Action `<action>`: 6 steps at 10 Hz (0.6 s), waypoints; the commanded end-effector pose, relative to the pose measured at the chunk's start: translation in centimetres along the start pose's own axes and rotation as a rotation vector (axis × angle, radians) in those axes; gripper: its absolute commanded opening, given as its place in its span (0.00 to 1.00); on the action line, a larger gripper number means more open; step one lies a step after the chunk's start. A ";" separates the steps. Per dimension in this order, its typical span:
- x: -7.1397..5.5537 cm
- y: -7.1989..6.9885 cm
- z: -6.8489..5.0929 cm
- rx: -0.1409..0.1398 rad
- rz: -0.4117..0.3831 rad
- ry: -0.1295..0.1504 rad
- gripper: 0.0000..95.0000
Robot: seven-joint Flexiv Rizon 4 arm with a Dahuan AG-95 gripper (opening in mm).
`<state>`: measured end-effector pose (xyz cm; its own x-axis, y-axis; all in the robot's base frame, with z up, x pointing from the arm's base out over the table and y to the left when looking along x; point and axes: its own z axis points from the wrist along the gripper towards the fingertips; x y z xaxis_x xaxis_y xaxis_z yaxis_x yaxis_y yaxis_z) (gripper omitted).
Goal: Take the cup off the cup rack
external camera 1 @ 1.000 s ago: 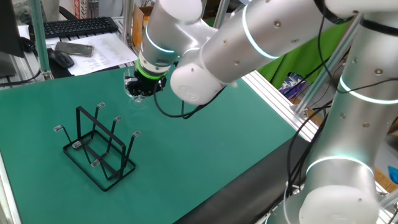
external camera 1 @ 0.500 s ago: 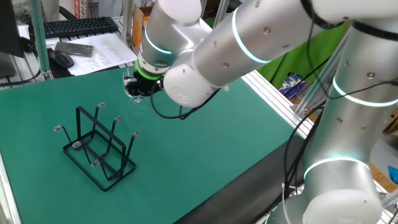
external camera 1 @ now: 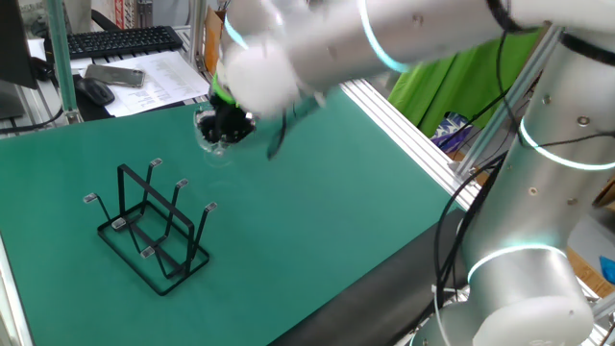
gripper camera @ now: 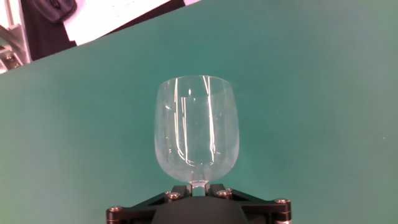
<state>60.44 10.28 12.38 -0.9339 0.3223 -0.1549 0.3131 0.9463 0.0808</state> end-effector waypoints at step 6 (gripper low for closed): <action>-0.4 0.3 0.2 -0.027 0.027 0.137 0.00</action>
<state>60.72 10.44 12.38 -0.9412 0.3376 -0.0169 0.3338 0.9361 0.1107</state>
